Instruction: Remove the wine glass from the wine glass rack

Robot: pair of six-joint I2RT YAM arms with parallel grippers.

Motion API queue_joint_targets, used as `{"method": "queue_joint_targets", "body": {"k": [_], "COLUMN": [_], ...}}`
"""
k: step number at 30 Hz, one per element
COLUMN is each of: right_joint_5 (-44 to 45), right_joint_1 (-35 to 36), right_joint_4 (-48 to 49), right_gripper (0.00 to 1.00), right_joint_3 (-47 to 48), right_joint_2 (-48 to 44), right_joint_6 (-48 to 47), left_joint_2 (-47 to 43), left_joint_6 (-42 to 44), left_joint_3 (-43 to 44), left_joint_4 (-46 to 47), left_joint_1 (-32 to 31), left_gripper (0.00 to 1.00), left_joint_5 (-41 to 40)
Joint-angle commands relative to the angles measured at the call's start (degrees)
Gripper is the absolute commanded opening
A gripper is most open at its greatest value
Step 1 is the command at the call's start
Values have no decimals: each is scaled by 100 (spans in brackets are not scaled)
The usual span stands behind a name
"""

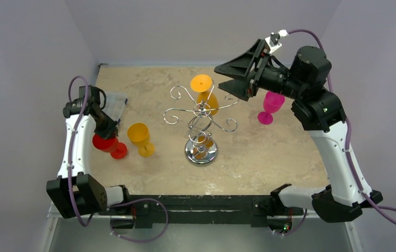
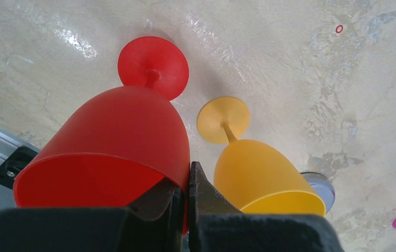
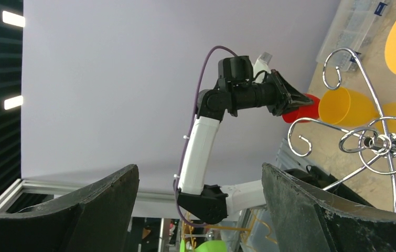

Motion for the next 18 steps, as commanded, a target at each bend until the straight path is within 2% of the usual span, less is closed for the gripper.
{"method": "queue_joint_targets", "body": {"k": [1, 7, 14, 18], "right_joint_5": [91, 113, 174, 192], "right_joint_1": [-29, -24, -26, -27], "right_joint_4": [137, 208, 223, 225], "right_gripper": [86, 85, 85, 85], "right_joint_3": [142, 135, 95, 72], "right_joint_2": [55, 91, 77, 61], "right_joint_6": [-91, -76, -66, -65], "left_joint_2": [-13, 38, 121, 147], "left_joint_6": [217, 276, 280, 245], "left_joint_3": [-113, -122, -43, -24], "left_joint_4": [377, 430, 456, 474], "left_joint_1": [51, 53, 49, 50], "left_gripper": [0, 1, 12, 25], "left_joint_5": [-106, -55, 3, 34]}}
